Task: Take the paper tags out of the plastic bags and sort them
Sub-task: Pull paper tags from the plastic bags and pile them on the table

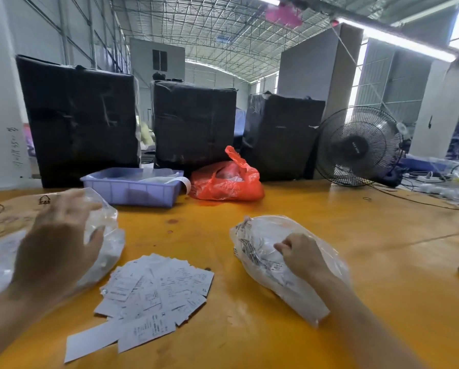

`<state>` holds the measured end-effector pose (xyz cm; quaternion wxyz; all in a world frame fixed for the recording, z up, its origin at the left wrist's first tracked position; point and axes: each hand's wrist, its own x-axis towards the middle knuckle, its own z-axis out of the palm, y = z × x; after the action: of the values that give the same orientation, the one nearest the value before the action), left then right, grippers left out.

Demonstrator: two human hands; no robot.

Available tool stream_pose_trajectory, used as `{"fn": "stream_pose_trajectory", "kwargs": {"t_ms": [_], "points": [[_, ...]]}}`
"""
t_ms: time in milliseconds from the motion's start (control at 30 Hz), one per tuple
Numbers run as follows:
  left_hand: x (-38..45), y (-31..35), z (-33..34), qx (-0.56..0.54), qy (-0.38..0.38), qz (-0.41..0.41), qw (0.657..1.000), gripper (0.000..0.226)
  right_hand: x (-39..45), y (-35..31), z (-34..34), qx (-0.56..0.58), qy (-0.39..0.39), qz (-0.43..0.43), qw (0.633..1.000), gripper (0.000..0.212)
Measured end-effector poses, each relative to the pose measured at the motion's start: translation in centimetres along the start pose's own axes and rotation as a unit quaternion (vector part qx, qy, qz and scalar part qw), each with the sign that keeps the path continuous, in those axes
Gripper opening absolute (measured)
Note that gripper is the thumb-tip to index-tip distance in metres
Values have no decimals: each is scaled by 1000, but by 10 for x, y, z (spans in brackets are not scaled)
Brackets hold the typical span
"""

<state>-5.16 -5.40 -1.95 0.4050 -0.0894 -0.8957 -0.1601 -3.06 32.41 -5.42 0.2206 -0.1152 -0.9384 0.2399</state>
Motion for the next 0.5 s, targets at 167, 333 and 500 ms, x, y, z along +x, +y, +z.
{"fn": "stream_pose_trajectory", "kwargs": {"t_ms": [167,333,500], "points": [[-31,42,12,-55,-12,91,994,35,-4,0,13,56,-12,10,998,28],[-54,59,30,-128,-50,109,984,34,-1,-2,7,168,64,6,984,9],[-66,70,32,-176,-62,125,974,35,-2,-15,-3,303,156,15,940,10]]}}
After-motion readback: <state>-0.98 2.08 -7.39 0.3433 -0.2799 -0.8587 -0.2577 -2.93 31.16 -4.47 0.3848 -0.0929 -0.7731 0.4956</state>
